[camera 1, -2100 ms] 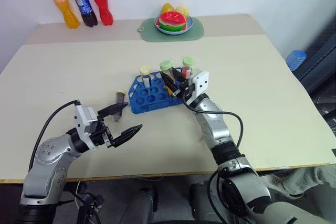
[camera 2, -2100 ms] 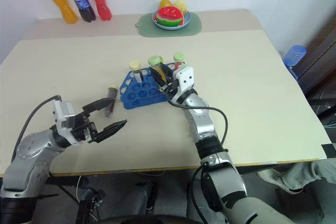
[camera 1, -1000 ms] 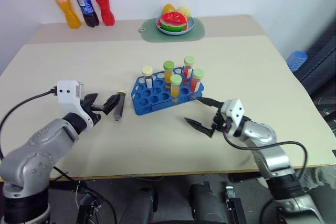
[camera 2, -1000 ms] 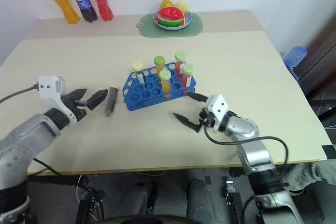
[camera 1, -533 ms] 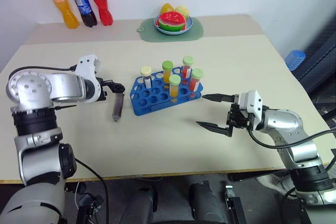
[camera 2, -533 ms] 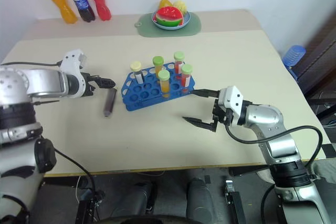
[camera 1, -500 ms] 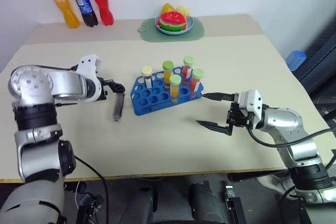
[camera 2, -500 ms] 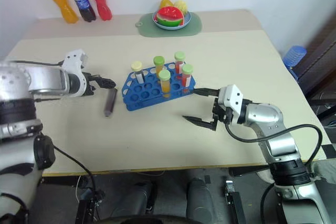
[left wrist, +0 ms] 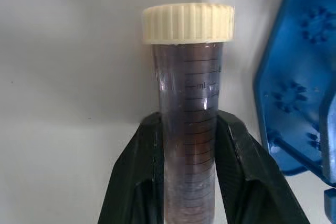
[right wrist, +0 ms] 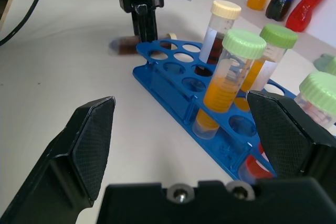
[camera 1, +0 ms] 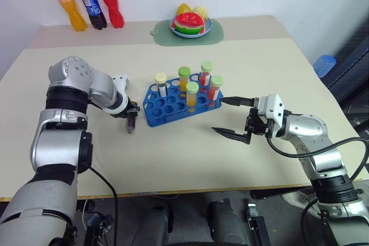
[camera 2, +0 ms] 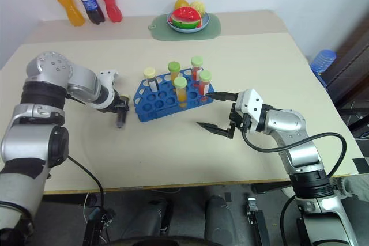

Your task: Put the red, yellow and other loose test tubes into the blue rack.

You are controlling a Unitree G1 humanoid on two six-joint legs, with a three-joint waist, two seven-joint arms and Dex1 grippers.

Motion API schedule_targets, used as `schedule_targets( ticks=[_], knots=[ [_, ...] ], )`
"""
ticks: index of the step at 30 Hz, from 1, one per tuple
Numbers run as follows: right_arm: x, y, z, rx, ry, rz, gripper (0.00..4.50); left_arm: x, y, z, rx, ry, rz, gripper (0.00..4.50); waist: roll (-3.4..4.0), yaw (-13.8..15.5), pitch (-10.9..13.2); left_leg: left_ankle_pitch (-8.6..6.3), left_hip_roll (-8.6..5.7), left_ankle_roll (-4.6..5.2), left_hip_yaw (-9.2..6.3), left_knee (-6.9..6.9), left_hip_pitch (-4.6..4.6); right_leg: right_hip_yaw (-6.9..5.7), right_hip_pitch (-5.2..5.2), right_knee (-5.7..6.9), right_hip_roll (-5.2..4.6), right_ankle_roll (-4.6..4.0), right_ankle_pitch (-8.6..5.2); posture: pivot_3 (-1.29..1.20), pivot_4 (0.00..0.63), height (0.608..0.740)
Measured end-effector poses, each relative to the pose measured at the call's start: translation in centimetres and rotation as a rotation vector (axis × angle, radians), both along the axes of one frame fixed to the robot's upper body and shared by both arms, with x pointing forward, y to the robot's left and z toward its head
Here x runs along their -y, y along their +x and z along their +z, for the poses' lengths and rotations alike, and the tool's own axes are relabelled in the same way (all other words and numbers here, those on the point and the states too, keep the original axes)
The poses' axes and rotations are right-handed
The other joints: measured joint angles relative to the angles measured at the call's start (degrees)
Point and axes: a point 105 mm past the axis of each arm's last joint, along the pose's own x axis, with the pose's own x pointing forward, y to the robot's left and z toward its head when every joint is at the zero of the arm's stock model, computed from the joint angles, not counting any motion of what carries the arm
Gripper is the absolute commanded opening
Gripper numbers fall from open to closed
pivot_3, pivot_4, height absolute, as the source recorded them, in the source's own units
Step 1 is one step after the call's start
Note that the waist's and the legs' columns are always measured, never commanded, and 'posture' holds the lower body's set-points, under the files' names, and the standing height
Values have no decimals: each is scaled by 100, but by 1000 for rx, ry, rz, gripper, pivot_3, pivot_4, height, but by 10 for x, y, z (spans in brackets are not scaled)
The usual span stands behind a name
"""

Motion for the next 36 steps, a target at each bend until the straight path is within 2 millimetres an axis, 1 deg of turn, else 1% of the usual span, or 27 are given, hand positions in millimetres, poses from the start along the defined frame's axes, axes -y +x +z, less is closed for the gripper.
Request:
schedule_targets(
  ticks=[4, 6, 7, 8, 9, 10, 12, 14, 16, 17, 18, 20, 22, 24, 25, 29, 33, 36],
  knots=[
    [2, -1, -4, -12, -1, -8, 4444, -9, -7, 4, 46, -40, -39, 742, 0, -36, 0, 0, 6, 0, 0, -5, -1, 4, -6, 2, -1, 0, 0, 0, 150, 740],
    [2, -2, -5, -15, 4, -16, 4444, -22, -22, 12, 132, -78, -97, 742, 0, -146, 1, 0, 21, 0, 7, -15, -5, 14, -21, 9, -5, 0, 0, 0, 150, 740],
    [5, -3, -7, -22, 5, -31, 4444, -29, -30, 17, 172, -69, -131, 742, 0, -163, 1, 0, 20, 0, 6, -15, -5, 14, -22, 10, -5, -1, 0, 0, 150, 740],
    [7, -3, -8, -28, 9, -42, 4444, -31, -42, 24, 218, -50, -194, 742, -1, -166, 1, 0, 20, 0, 9, -14, -7, 16, -24, 8, -5, -1, 0, 0, 150, 740],
    [8, -3, -9, -33, 10, -47, 4444, -29, -46, 28, 238, -47, -226, 742, 0, -154, 1, 0, 19, 0, 9, -12, -6, 16, -21, 8, -7, -1, 0, 0, 150, 740],
    [7, -3, -10, -36, 13, -49, 4444, -25, -52, 35, 285, -53, -278, 742, 0, -134, 1, 0, 18, 0, 8, -9, -6, 16, -18, 6, -7, -1, 0, 0, 150, 740],
    [8, -4, -11, -38, 19, -58, 4444, -7, -67, 47, 453, -102, -403, 742, 2, -90, -1, 0, 17, 0, 11, -7, -2, 15, -7, 0, -10, -1, 0, 0, 150, 740],
    [12, -3, -13, -45, 22, -78, 4444, 10, -79, 48, 593, -147, -516, 742, 4, -30, -2, -1, 18, 1, 19, -9, 0, 17, -5, -4, -10, -3, -1, 0, 150, 740],
    [14, -4, -15, -52, 23, -91, 4444, 30, -86, 54, 791, -259, -598, 742, 3, 39, -2, -1, 20, 1, 26, -8, -3, 10, -2, -9, -10, -6, 0, 0, 150, 740],
    [14, -3, -15, -52, 22, -92, 4444, 34, -88, 55, 832, -274, -619, 742, 0, 47, -1, -1, 20, 1, 28, -7, -3, 8, 0, -9, -10, -8, 2, 0, 150, 740],
    [15, -3, -15, -45, 20, -98, 4444, 34, -89, 60, 927, -248, -660, 742, 0, 43, -2, -2, 17, 3, 37, -8, 1, 9, 2, -13, -10, -10, 3, 0, 150, 740],
    [16, -2, -17, -43, 14, -112, 4444, 36, -86, 66, 1071, -222, -690, 742, 5, 54, -4, -8, 18, 14, 49, -10, 3, 10, 7, -16, -10, -11, 3, 0, 150, 740],
    [15, 0, -18, -42, 30, -129, 4444, 44, -78, 75, 1253, -272, -663, 742, 1, 90, -4, -13, 18, 22, 50, -4, 3, 7, 11, -19, -9, -10, 3, 0, 150, 740],
    [14, 1, -18, -40, 49, -147, 4444, 48, -69, 72, 1323, -290, -653, 742, 1, 114, -6, -12, 15, 22, 56, -1, 4, 9, 11, -16, -8, -9, 4, 0, 150, 740],
    [14, 1, -19, -42, 54, -153, 4444, 49, -67, 69, 1334, -295, -659, 742, 0, 121, -5, -12, 15, 21, 56, 0, 3, 8, 10, -17, -8, -9, 4, 0, 150, 740],
    [13, -3, -29, -66, 71, -182, 4444, 59, -58, 57, 1340, -403, -724, 742, 1, 134, -6, -13, 15, 23, 63, 7, 3, 9, 10, -16, -8, -7, 5, 0, 150, 740],
    [8, -12, -33, -64, 88, -203, 4444, 69, -38, 50, 1324, -500, -761, 742, 0, 150, -6, -19, 12, 34, 63, 25, 0, 8, 12, -9, -5, -6, 6, 0, 150, 740],
    [4, -16, -33, -55, 102, -214, 4444, 71, -27, 47, 1305, -534, -782, 742, 0, 126, -5, -19, 13, 34, 63, 28, 0, 8, 12, -8, -2, -5, 6, 0, 150, 740]
  ],
)
